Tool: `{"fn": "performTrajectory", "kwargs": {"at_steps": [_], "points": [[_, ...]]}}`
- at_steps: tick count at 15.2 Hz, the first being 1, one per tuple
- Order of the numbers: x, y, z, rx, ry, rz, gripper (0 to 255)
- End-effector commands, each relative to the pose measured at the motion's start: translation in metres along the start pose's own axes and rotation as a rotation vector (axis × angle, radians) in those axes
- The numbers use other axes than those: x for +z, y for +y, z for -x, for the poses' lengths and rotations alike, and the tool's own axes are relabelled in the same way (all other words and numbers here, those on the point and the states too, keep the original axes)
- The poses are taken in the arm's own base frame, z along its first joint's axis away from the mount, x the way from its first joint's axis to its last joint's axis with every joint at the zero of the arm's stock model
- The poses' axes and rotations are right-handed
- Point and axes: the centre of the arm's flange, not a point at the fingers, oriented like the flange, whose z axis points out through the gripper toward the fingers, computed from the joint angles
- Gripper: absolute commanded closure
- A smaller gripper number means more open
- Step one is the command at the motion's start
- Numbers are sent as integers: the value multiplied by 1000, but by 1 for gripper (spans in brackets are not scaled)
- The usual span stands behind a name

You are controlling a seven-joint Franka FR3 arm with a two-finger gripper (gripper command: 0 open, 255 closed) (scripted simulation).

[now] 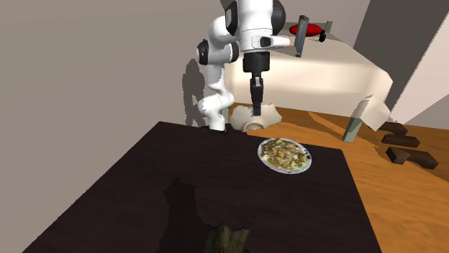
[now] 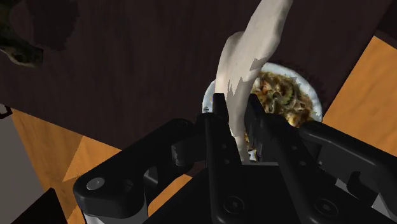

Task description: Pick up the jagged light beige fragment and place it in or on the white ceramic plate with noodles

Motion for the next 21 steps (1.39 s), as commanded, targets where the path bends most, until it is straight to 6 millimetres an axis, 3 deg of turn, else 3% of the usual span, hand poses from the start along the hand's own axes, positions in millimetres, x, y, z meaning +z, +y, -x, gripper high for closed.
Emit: {"fn": "performTrajectory", "kwargs": {"at_steps": [1, 7, 21], "points": [[1, -9, -26, 1, 0, 1, 255], [-1, -33, -105, 1, 0, 1, 255], [69, -54, -98, 1, 0, 1, 255]]}}
